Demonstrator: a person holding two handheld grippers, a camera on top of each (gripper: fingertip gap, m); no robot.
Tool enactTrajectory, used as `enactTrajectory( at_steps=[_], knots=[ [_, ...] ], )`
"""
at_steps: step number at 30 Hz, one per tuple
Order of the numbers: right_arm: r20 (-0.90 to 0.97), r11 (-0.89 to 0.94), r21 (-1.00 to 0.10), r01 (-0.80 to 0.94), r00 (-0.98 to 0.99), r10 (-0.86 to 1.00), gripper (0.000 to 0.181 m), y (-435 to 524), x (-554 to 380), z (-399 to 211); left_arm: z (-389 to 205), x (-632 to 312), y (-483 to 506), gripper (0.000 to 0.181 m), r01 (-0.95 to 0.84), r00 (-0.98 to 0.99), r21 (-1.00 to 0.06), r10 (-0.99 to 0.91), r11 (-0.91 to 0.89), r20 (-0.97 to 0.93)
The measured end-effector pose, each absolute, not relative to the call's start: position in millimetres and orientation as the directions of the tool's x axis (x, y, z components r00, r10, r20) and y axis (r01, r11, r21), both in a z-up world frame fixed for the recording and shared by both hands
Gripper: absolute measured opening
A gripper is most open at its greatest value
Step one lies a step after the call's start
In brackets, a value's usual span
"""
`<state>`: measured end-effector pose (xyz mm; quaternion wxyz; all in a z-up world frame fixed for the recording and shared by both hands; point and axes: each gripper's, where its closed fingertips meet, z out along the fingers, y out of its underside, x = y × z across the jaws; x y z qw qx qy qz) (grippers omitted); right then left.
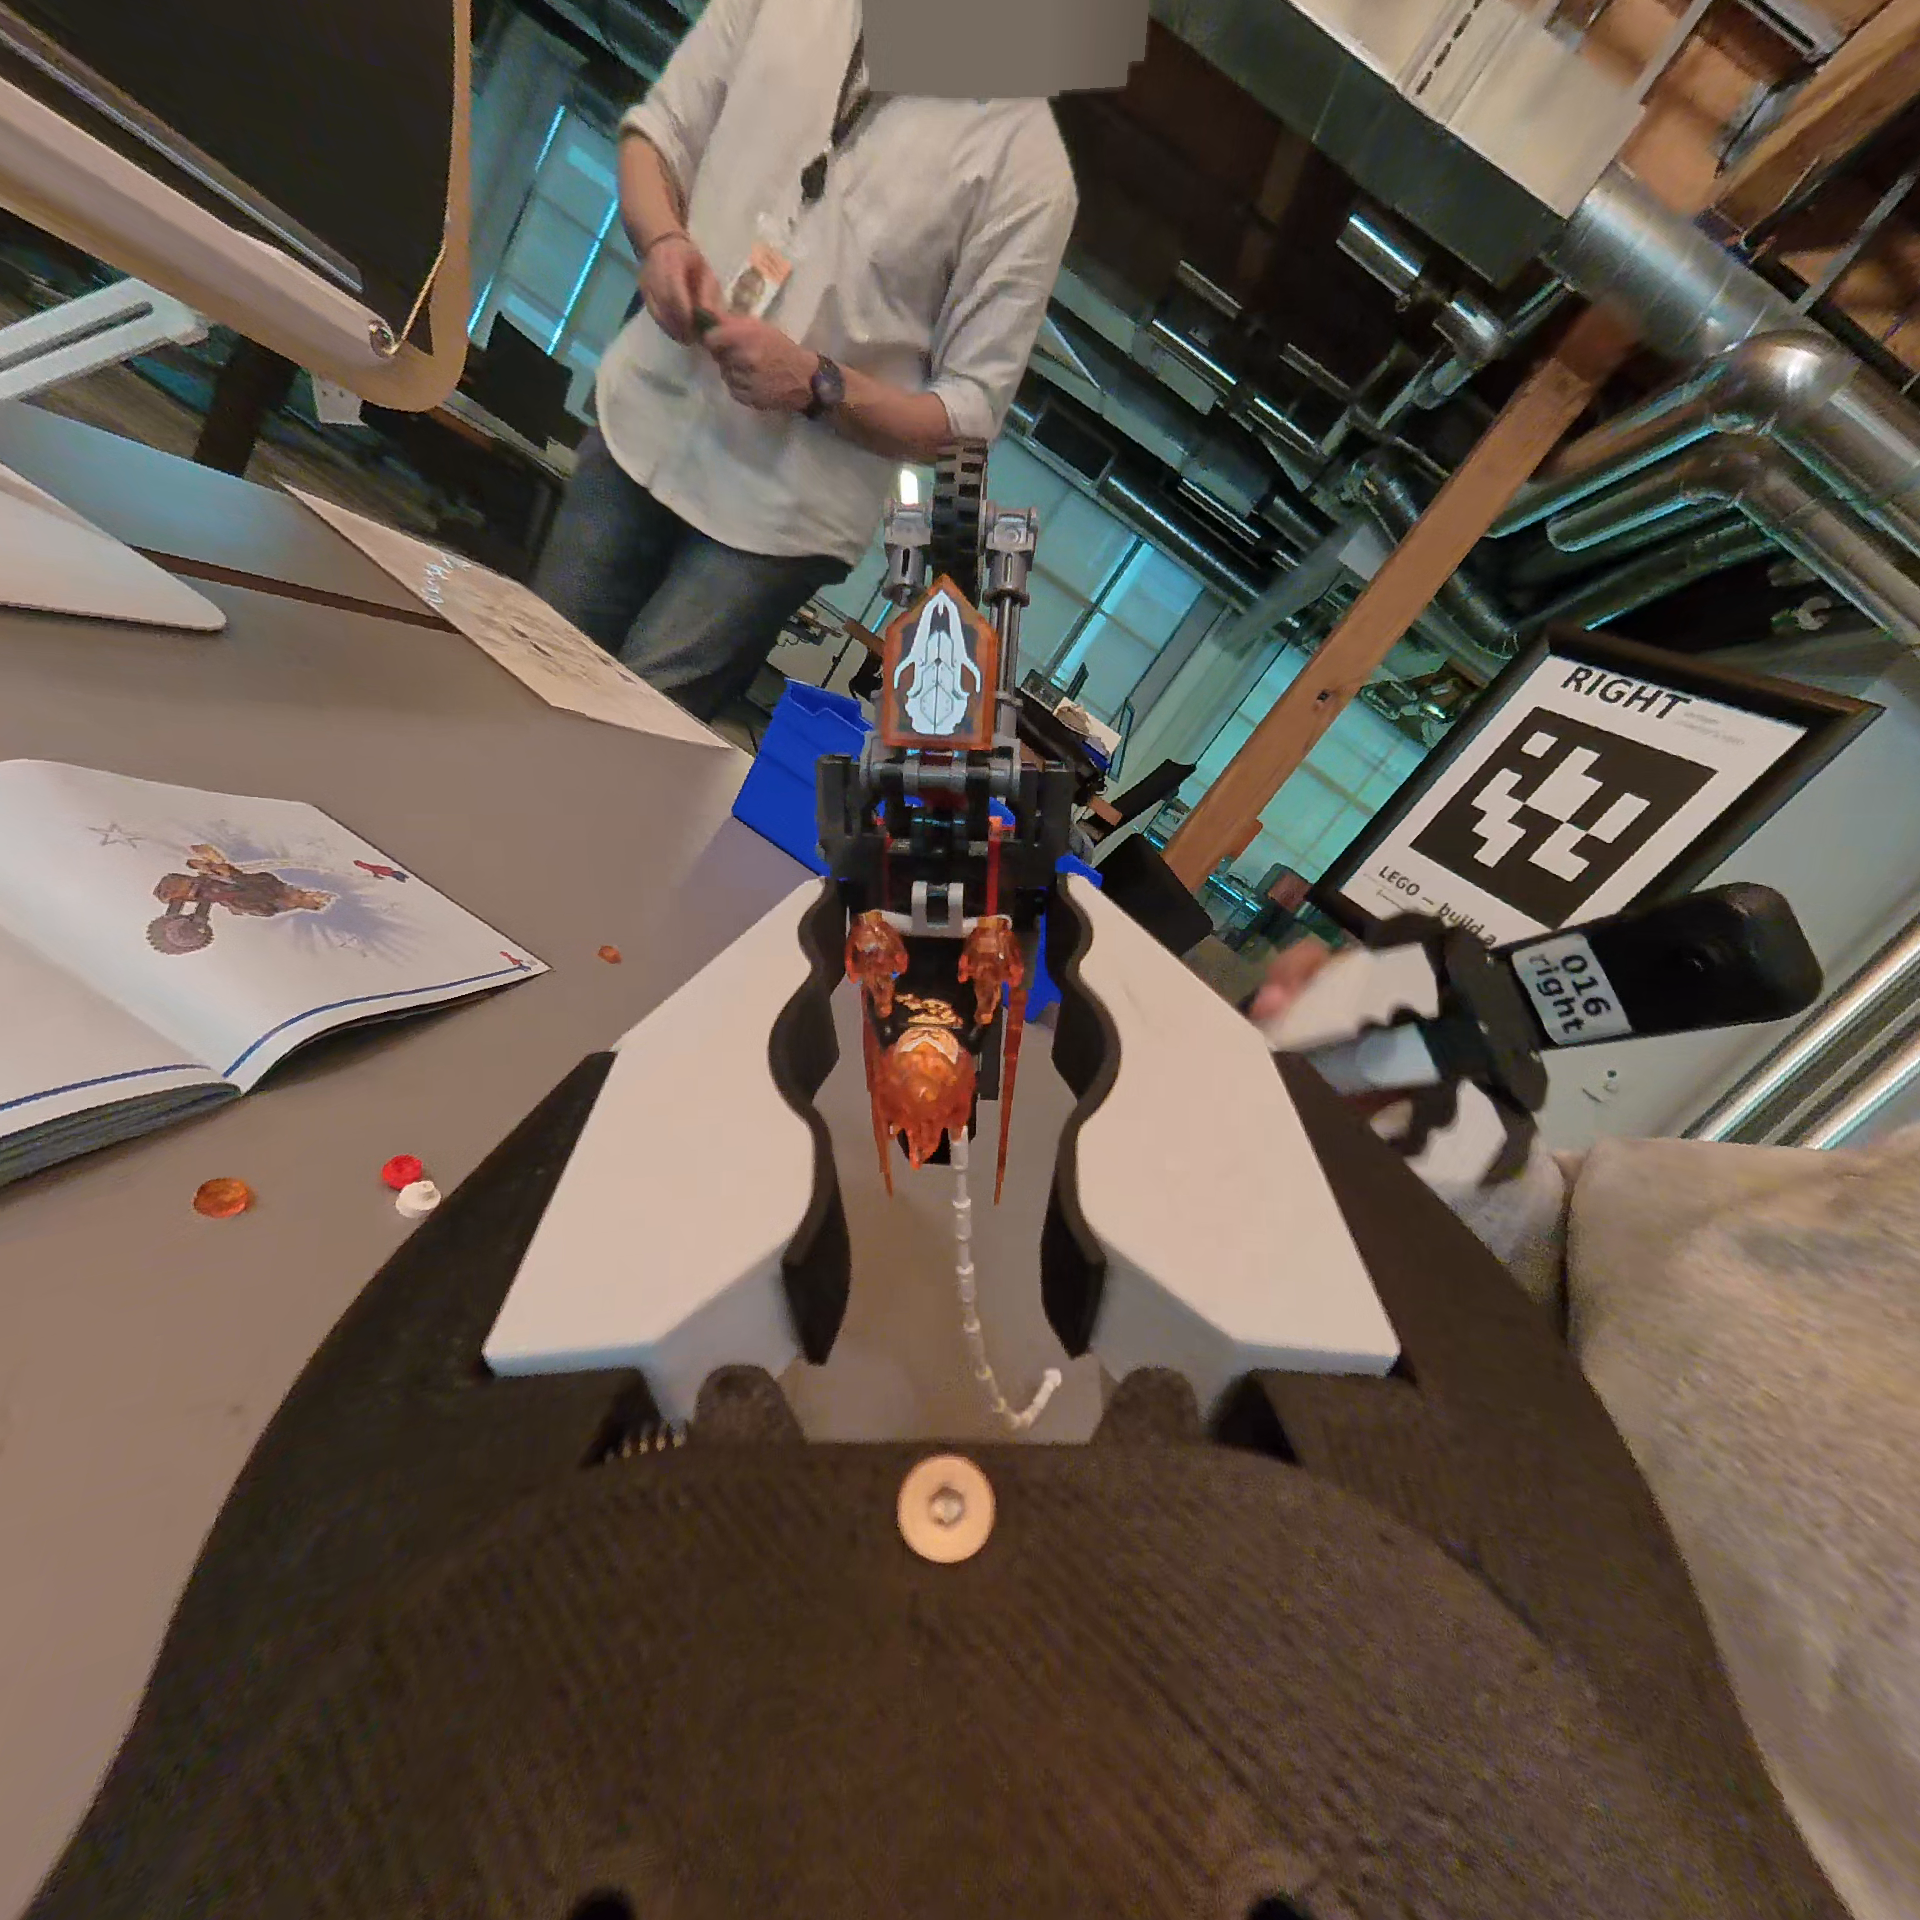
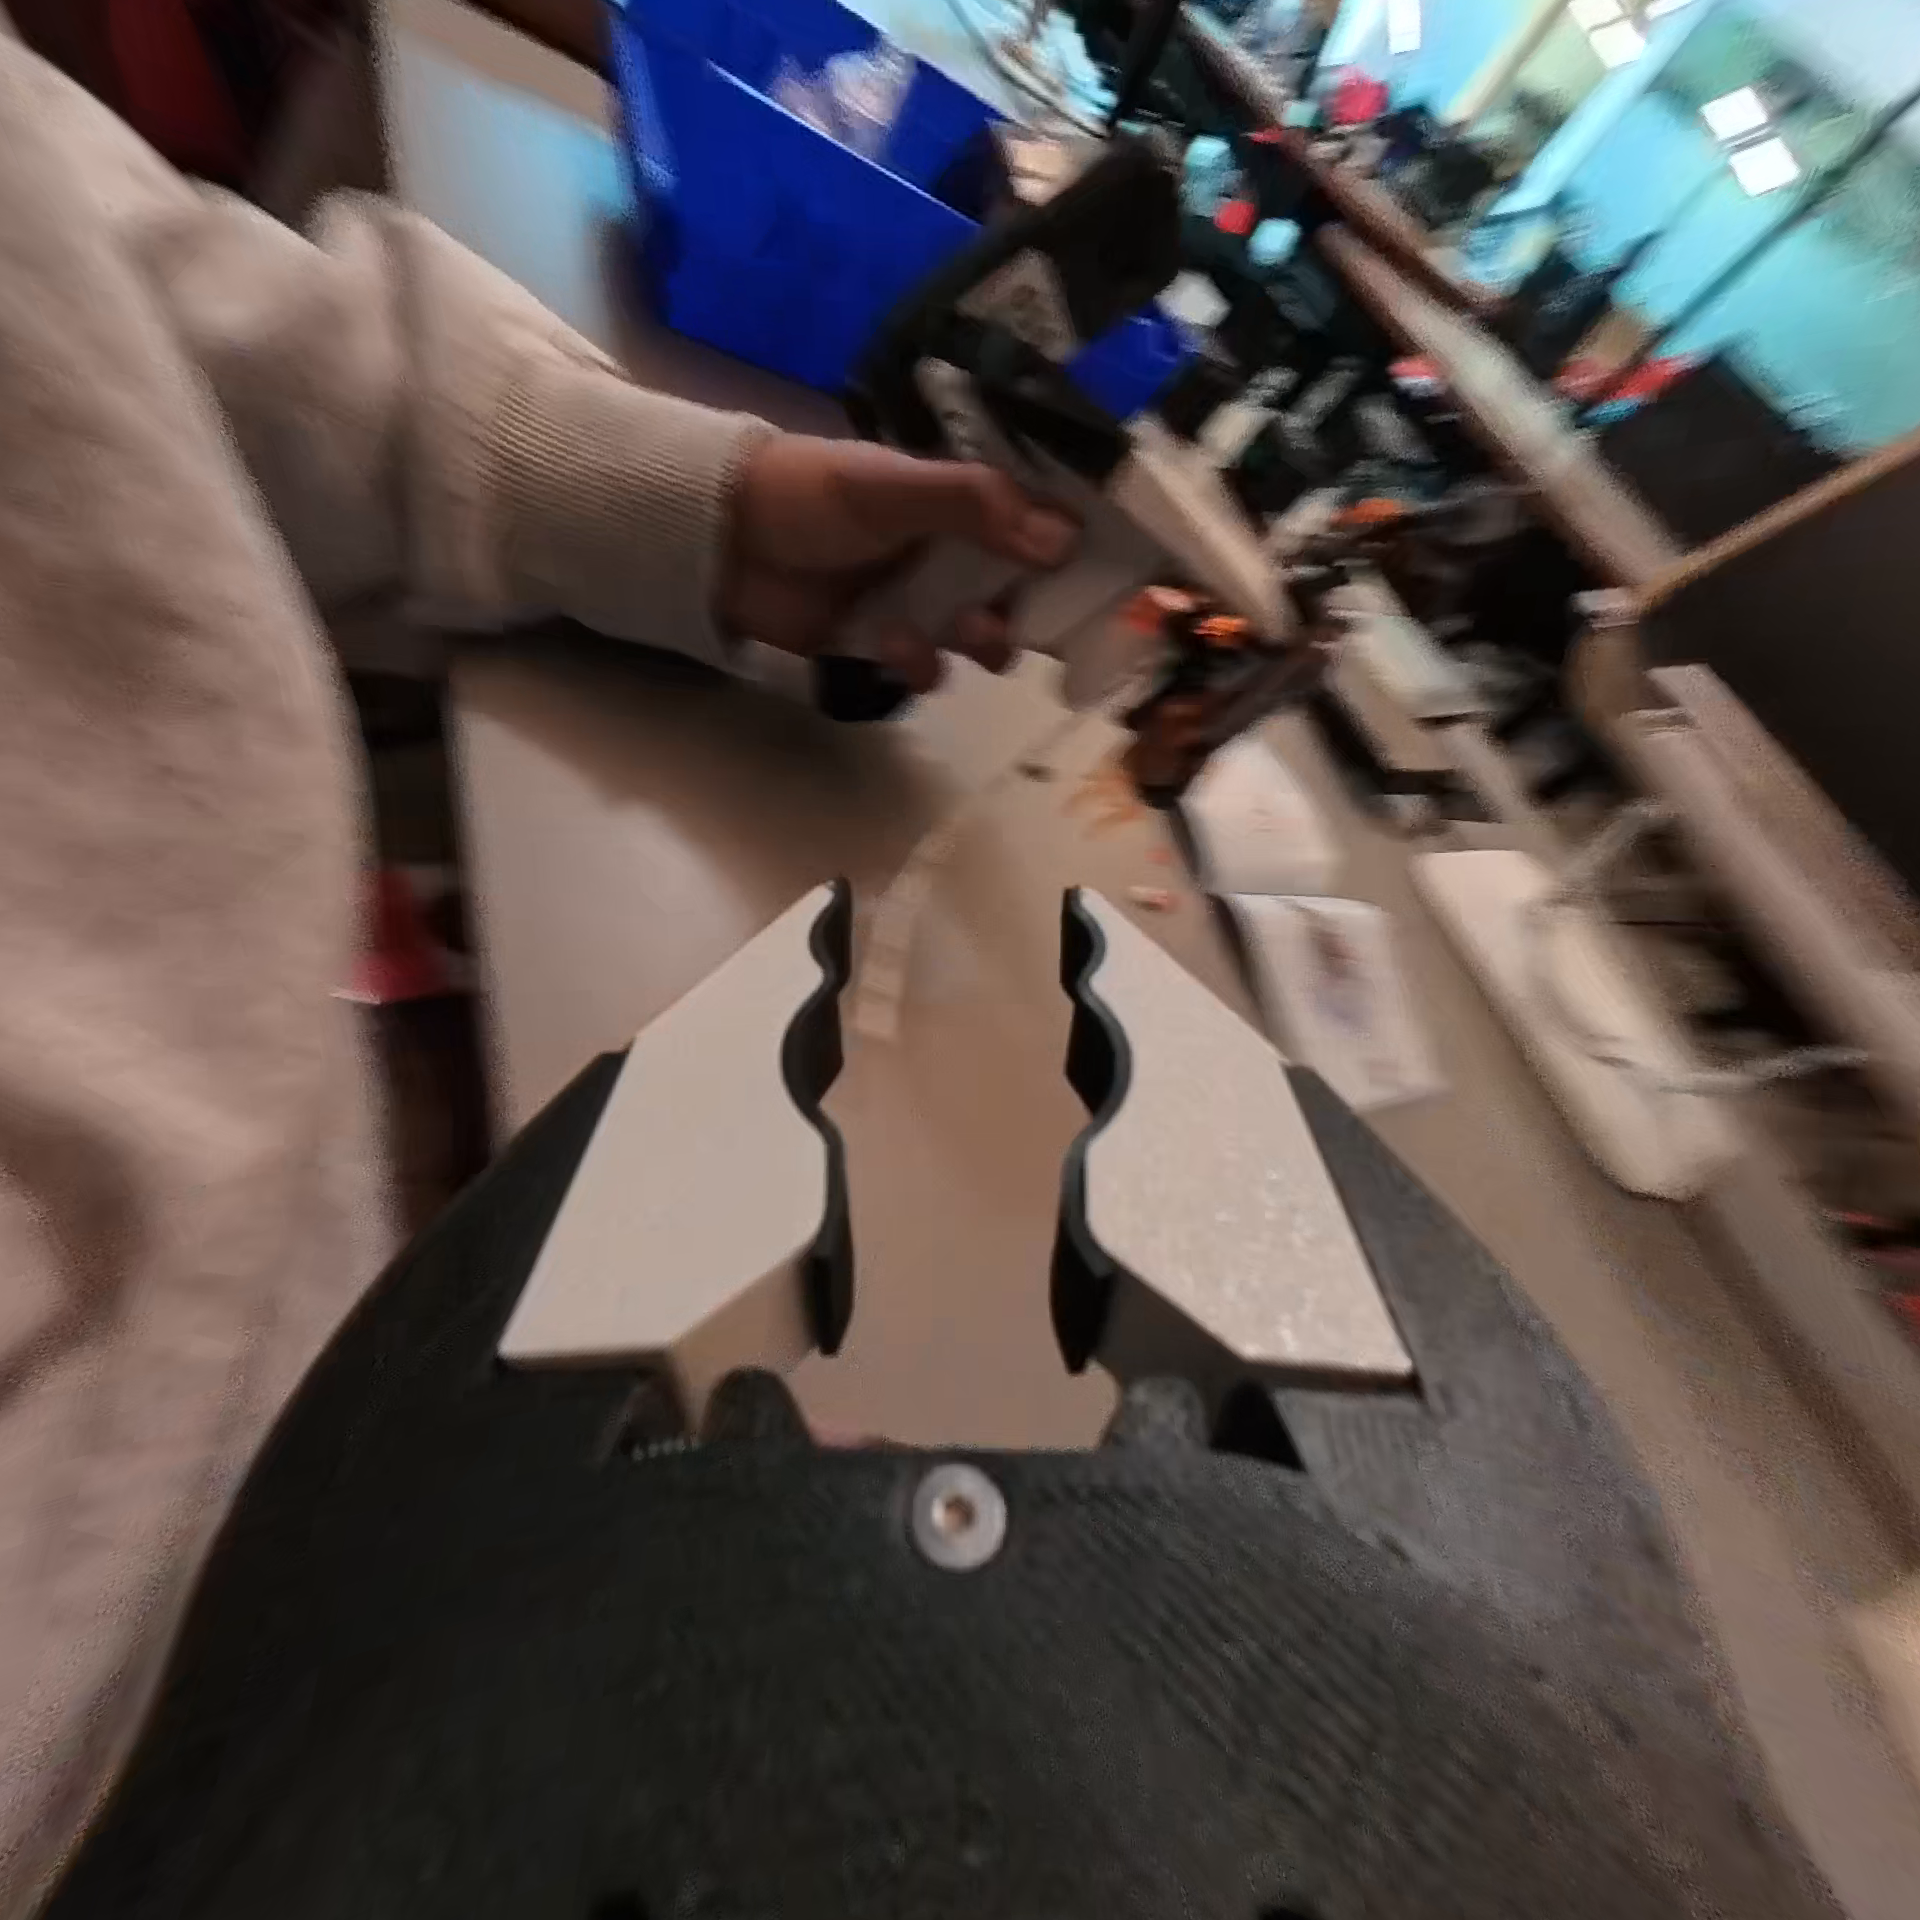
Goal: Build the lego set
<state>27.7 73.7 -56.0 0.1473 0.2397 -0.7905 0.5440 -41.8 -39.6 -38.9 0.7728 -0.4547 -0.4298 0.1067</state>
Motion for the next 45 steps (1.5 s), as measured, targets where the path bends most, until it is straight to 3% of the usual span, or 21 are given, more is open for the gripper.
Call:
enactTrajectory(
  at_steps=[2,4,8,9,10,12,17,20,23,26,29,36,45],
  knots=[
    [0.259,0.298,-0.876,-0.379,-0.892,-0.371,0.037,79.8,77.0,-74.9,-39.0,-42.0,-39.5,0.037,0.225,0.607,-0.795,0.557,0.563,0.567],
    [0.017,0.385,-0.89,-0.242,-0.864,-0.504,0.04,94.8,125.8,-101.1,-39.5,-42.1,-38.5,0.037,0.225,0.608,-0.8,0.562,0.556,0.561],
    [-0.322,0.65,-0.757,-0.063,-0.831,-0.454,0.045,131.3,167.1,-160.8,-41.7,-42.8,-35.6,0.037,0.224,0.604,-0.818,0.583,0.53,0.543],
    [-0.41,0.703,-0.711,-0.014,-0.804,-0.43,0.036,142.1,177.1,-168.2,-42.3,-42.9,-34.9,0.037,0.225,0.604,-0.822,0.587,0.523,0.539],
    [-0.49,0.731,-0.681,0.04,-0.766,-0.415,0.013,150.9,187.9,-166.6,-42.4,-42.7,-34.2,0.036,0.224,0.605,-0.826,0.591,0.517,0.534],
    [-0.564,0.748,-0.659,0.083,-0.713,-0.418,0.002,165.0,202.4,-153.9,-42.7,-42.5,-33.0,0.037,0.221,0.607,-0.833,0.598,0.507,0.524],
    [-0.567,0.748,-0.664,0.013,-0.66,-0.493,0.005,183.3,205.3,-128.7,-45.0,-43.0,-29.3,0.037,0.222,0.607,-0.852,0.617,0.474,0.502],
    [-0.49,0.734,-0.677,-0.052,-0.712,-0.503,0.024,180.2,189.4,-137.2,-46.6,-43.4,-28.9,0.037,0.22,0.602,-0.861,0.631,0.458,0.489],
    [-0.431,0.685,-0.729,-0.009,-0.771,-0.469,0.039,163.4,161.9,-131.0,-46.3,-43.2,-29.0,0.037,0.222,0.604,-0.858,0.626,0.463,0.494],
    [-0.366,0.598,-0.799,0.066,-0.842,-0.396,0.036,139.6,132.0,-118.7,-45.6,-43.2,-28.8,0.036,0.225,0.608,-0.853,0.616,0.471,0.501],
    [-0.264,0.585,-0.811,0.011,-0.899,-0.349,0.031,123.4,114.6,-128.8,-45.5,-43.4,-27.7,0.036,0.231,0.612,-0.85,0.609,0.474,0.506],
    [0.1,0.601,-0.648,-0.468,-0.835,-0.542,0.018,117.7,133.4,-181.7,-45.7,-43.3,-27.1,0.037,0.235,0.613,-0.848,0.605,0.475,0.509],
    [-0.056,0.652,-0.609,-0.451,-0.796,-0.603,0.018,121.0,149.2,-200.4,-46.2,-43.2,-26.4,0.037,0.239,0.613,-0.85,0.606,0.47,0.507]
  ],
)
